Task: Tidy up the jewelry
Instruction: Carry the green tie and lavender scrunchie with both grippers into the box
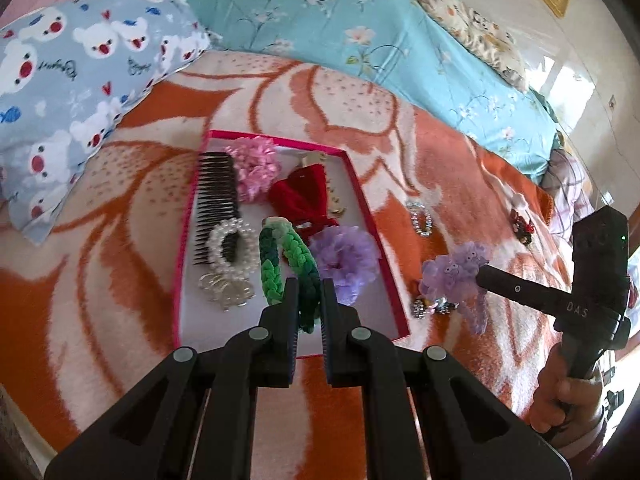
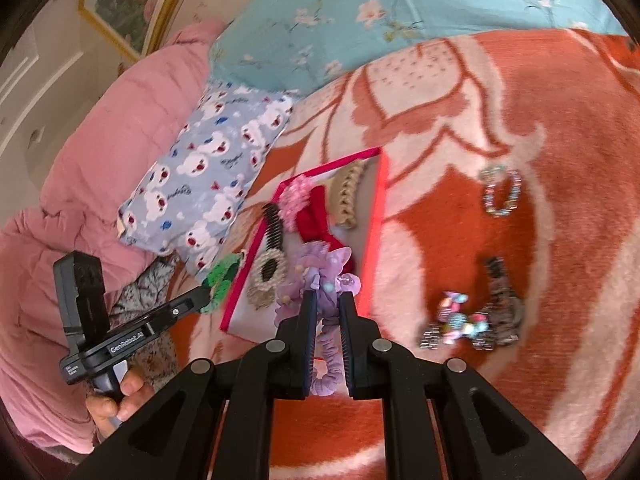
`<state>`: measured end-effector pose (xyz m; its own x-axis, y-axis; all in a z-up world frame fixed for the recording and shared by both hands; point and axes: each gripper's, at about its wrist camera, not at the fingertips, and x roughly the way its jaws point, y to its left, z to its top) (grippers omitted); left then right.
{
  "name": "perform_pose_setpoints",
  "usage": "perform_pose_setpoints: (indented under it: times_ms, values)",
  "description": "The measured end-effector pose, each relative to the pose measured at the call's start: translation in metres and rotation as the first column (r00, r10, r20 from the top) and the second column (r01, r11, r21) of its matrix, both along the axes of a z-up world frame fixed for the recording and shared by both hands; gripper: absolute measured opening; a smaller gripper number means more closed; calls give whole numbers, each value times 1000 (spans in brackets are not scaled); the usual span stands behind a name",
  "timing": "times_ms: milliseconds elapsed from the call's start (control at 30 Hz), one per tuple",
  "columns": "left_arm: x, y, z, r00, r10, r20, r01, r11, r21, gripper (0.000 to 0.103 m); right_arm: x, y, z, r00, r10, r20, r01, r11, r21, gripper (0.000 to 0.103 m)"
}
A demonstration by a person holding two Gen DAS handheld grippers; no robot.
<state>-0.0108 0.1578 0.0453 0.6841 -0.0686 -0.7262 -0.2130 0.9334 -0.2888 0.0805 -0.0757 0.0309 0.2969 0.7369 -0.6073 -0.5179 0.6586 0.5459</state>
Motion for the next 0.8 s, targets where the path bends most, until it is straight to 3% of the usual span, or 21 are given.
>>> perform_pose_setpoints:
  times_ms: [467,800]
  values:
    - [1,31,-27,997,60,-54,-61,998,-23,8,3,83,-31,989,141,-32,-143,988,-53,11]
    - [12,38,-60,990,61,-131,-67,997,-45,8,16,92,-69,986,142,-86,-152,980,-128,11]
